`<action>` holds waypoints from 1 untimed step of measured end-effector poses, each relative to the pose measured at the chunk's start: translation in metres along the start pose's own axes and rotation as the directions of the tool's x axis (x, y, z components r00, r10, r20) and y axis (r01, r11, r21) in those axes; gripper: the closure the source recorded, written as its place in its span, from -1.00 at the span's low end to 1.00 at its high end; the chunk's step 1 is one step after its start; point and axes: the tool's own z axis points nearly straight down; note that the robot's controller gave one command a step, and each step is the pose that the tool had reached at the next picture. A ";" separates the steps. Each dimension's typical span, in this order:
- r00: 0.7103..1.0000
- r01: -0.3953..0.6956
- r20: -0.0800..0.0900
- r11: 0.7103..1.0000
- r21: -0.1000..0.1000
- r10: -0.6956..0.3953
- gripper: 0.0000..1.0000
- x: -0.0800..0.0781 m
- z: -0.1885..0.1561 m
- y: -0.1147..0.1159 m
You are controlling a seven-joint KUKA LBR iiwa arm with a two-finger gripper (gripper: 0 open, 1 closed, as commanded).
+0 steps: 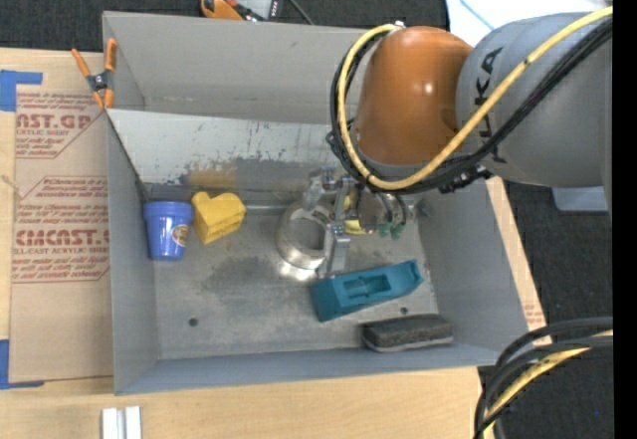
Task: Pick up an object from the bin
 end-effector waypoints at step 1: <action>1.000 0.000 0.000 1.000 0.000 0.000 -1.00 0.000 0.000 0.000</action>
Offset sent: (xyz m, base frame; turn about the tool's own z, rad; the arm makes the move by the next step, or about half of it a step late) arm 0.0104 0.0027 -0.0411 0.0138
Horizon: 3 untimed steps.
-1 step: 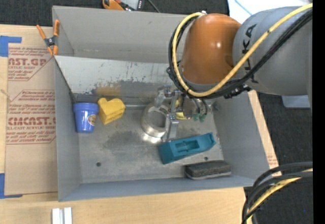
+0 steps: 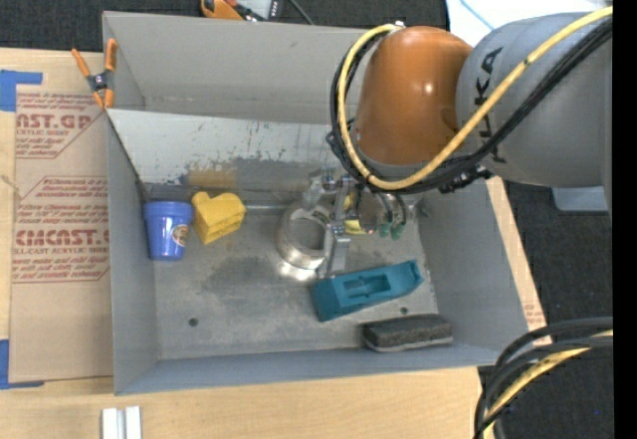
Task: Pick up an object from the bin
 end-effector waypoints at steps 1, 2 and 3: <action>1.000 -0.013 -0.001 1.000 -0.002 0.013 -1.00 -0.010 0.043 0.003; 1.000 -0.010 0.006 1.000 -0.003 0.010 -1.00 -0.019 0.060 0.011; 0.991 0.137 0.006 0.991 -0.001 -0.137 -1.00 -0.034 0.084 -0.030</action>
Offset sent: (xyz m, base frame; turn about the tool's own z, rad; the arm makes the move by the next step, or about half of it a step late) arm 0.0196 0.0097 -0.0591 0.0116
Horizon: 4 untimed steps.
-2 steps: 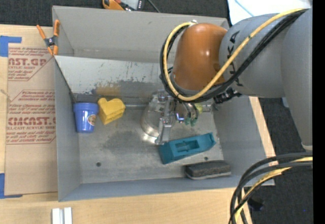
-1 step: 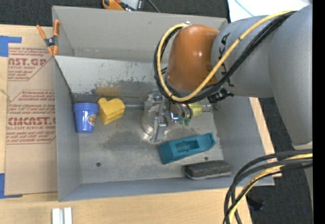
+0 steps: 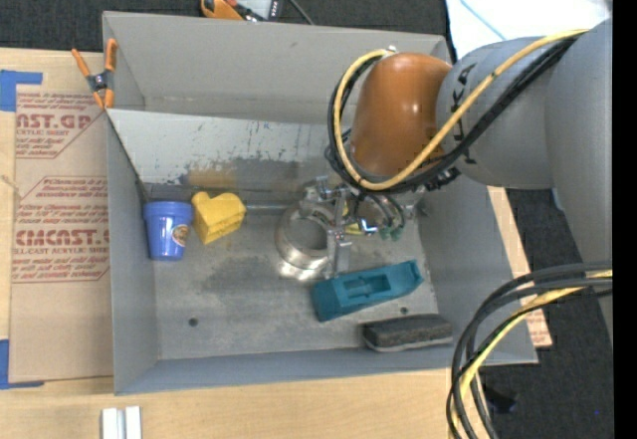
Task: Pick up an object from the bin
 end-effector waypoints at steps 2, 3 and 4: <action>0.980 -0.197 0.027 0.980 -0.007 0.197 -1.00 -0.008 0.040 -0.018; 0.981 -0.194 0.021 0.981 -0.006 0.194 -1.00 -0.008 0.041 -0.018; 0.989 0.144 0.027 0.990 0.002 -0.144 -1.00 0.012 0.049 -0.007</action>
Offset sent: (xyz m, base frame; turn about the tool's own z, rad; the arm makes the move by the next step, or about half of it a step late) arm 0.0047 -0.0222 -0.0502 0.1998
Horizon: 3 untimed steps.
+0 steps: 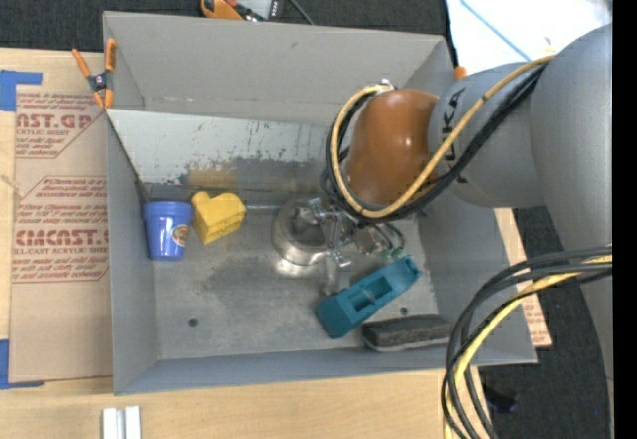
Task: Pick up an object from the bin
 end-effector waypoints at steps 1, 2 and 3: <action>0.999 0.038 0.012 0.999 0.002 -0.038 -1.00 0.000 0.000 -0.010; 1.000 0.016 0.005 1.000 -0.002 -0.016 1.00 -0.001 -0.022 -0.002; 1.000 0.016 0.006 1.000 -0.002 -0.016 1.00 -0.001 -0.023 -0.002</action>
Offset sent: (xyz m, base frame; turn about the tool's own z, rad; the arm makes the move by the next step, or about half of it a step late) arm 0.0007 -0.0030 0.0224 -0.0169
